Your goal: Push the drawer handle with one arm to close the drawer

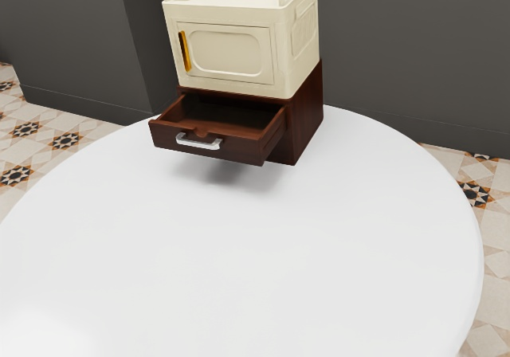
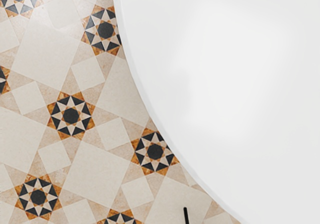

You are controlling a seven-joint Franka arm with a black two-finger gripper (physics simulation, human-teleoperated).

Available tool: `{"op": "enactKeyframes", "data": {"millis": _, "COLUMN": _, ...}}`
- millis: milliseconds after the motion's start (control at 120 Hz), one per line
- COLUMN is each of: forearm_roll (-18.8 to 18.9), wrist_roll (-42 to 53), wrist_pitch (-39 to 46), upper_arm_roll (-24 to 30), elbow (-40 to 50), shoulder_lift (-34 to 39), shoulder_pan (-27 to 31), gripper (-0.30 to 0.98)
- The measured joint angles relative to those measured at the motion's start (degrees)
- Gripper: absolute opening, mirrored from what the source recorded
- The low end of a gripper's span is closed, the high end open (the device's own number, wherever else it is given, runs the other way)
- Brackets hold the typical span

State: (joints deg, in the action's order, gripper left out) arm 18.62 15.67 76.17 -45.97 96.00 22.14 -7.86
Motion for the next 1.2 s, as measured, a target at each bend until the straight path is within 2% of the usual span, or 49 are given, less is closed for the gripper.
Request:
{"op": "enactKeyframes", "data": {"millis": 133, "forearm_roll": 0.13, "wrist_roll": 0.79, "wrist_pitch": 0.0, "upper_arm_roll": 1.09, "elbow": -2.71, "shoulder_lift": -0.03, "shoulder_pan": -0.07, "gripper": 0.69}}
{"op": "enactKeyframes", "data": {"millis": 217, "forearm_roll": -0.09, "wrist_roll": 1.16, "wrist_pitch": -1.62, "upper_arm_roll": 7.82, "elbow": -12.74, "shoulder_lift": 0.0, "shoulder_pan": -0.21, "gripper": 0.69}}
{"op": "enactKeyframes", "data": {"millis": 267, "forearm_roll": -0.14, "wrist_roll": 1.3, "wrist_pitch": -2.37, "upper_arm_roll": 14.5, "elbow": -15.17, "shoulder_lift": -1.16, "shoulder_pan": -0.4, "gripper": 0.69}}
{"op": "enactKeyframes", "data": {"millis": 325, "forearm_roll": -0.69, "wrist_roll": 1.44, "wrist_pitch": -3.0, "upper_arm_roll": 20.12, "elbow": -16.36, "shoulder_lift": -4.46, "shoulder_pan": -3.83, "gripper": 0.69}}
{"op": "enactKeyframes", "data": {"millis": 375, "forearm_roll": -1.04, "wrist_roll": 1.44, "wrist_pitch": -3.1, "upper_arm_roll": 22.5, "elbow": -17.06, "shoulder_lift": -6.41, "shoulder_pan": -7.8, "gripper": 0.68}}
{"op": "enactKeyframes", "data": {"millis": 433, "forearm_roll": -1.97, "wrist_roll": 1.32, "wrist_pitch": -2.81, "upper_arm_roll": 23.73, "elbow": -17.28, "shoulder_lift": -7.68, "shoulder_pan": -9.92, "gripper": 0.68}}
{"op": "enactKeyframes", "data": {"millis": 492, "forearm_roll": -3.16, "wrist_roll": 0.96, "wrist_pitch": -2.57, "upper_arm_roll": 24.24, "elbow": -16.77, "shoulder_lift": -8.65, "shoulder_pan": -10.57, "gripper": 0.58}}
{"op": "enactKeyframes", "data": {"millis": 642, "forearm_roll": -5.46, "wrist_roll": -0.3, "wrist_pitch": -0.72, "upper_arm_roll": 28.29, "elbow": -9.0, "shoulder_lift": -9.1, "shoulder_pan": -9.58, "gripper": 0.26}}
{"op": "enactKeyframes", "data": {"millis": 817, "forearm_roll": -7.3, "wrist_roll": -2.34, "wrist_pitch": 4.91, "upper_arm_roll": 30.64, "elbow": 1.83, "shoulder_lift": -8.98, "shoulder_pan": -7.2, "gripper": 0.06}}
{"op": "enactKeyframes", "data": {"millis": 975, "forearm_roll": -8.32, "wrist_roll": -4.63, "wrist_pitch": 11.77, "upper_arm_roll": 30.76, "elbow": 10.55, "shoulder_lift": -9.04, "shoulder_pan": -6.99, "gripper": -0.03}}
{"op": "enactKeyframes", "data": {"millis": 1200, "forearm_roll": -9.24, "wrist_roll": -9.53, "wrist_pitch": 23.38, "upper_arm_roll": 30.77, "elbow": 17.01, "shoulder_lift": -10.27, "shoulder_pan": -7.04, "gripper": -0.08}}
